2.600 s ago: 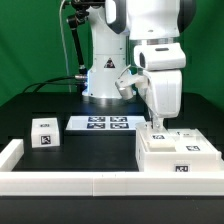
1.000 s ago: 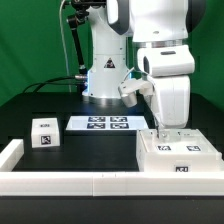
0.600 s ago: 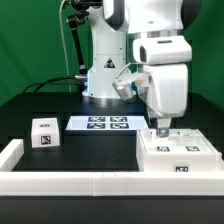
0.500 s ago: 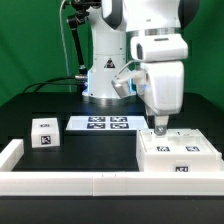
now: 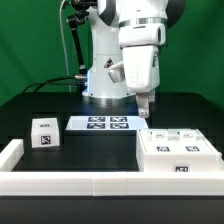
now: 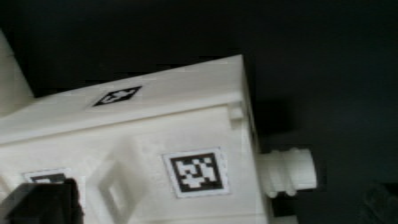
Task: Assemble cabinet
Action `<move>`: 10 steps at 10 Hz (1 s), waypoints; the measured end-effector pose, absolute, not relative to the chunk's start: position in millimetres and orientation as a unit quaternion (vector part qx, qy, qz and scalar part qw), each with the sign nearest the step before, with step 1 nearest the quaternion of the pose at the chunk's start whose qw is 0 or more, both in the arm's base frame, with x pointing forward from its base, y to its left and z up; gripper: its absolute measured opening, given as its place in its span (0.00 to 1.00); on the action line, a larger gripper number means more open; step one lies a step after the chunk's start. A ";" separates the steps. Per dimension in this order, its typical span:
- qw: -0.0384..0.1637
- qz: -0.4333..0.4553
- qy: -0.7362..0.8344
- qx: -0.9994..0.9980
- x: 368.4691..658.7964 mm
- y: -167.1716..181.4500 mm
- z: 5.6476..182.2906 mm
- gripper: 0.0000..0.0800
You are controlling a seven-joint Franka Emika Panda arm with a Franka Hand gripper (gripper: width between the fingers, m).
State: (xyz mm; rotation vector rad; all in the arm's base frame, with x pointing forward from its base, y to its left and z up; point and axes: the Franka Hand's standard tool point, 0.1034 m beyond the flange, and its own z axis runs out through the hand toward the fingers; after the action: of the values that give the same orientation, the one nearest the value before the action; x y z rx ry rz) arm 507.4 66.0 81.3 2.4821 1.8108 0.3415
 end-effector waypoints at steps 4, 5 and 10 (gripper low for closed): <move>0.020 0.117 0.582 0.805 498.7 76.8 75.9 1.00; 0.020 0.117 0.582 0.804 498.7 76.7 75.9 1.00; -0.018 0.147 0.344 0.927 482.7 75.4 70.9 1.00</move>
Offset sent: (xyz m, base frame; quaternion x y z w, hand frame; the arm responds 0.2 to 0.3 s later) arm 0.0000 0.0000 0.0000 0.0000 0.0000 0.0650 0.9979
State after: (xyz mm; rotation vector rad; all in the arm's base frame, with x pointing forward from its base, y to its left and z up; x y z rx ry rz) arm 482.7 75.4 70.9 2.9470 1.0919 0.4680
